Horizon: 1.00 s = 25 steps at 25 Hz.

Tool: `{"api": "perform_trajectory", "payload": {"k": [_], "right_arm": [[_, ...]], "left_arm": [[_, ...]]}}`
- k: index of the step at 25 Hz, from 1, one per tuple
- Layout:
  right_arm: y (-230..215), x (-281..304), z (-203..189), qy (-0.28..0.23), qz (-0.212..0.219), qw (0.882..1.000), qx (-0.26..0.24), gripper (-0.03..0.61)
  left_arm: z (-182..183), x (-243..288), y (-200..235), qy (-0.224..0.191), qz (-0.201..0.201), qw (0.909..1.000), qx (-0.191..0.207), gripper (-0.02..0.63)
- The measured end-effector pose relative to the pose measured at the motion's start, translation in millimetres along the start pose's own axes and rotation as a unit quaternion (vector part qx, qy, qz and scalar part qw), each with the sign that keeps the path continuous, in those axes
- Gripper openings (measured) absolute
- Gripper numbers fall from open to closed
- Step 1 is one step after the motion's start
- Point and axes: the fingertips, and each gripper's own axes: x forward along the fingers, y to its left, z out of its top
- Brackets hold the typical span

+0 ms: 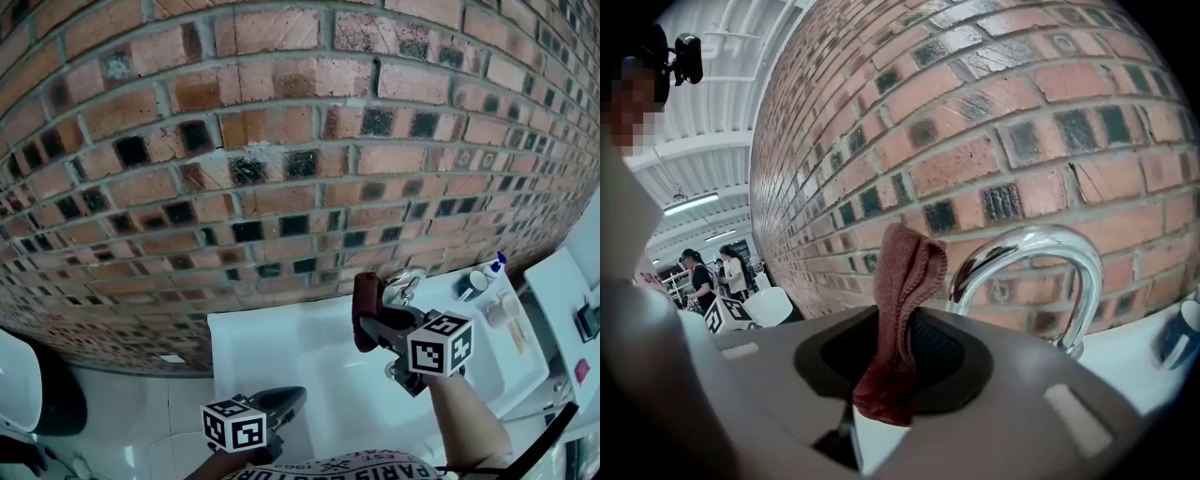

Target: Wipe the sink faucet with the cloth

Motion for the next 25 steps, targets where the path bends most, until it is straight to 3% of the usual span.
{"api": "perform_trajectory", "payload": {"k": [13,25], "right_arm": [[-28.1,15.7,-16.7,0.019,-0.026,0.999,0.024,0.091],[-31.0,2.9,-3.3,0.001,-0.024,0.999,0.026,0.091]], "left_arm": [[-1.3,2.1,11.0,0.0,0.007,0.9999,-0.01,0.006],[0.2,3.9,6.7,-0.002,0.008,0.9999,-0.006,0.006]]}}
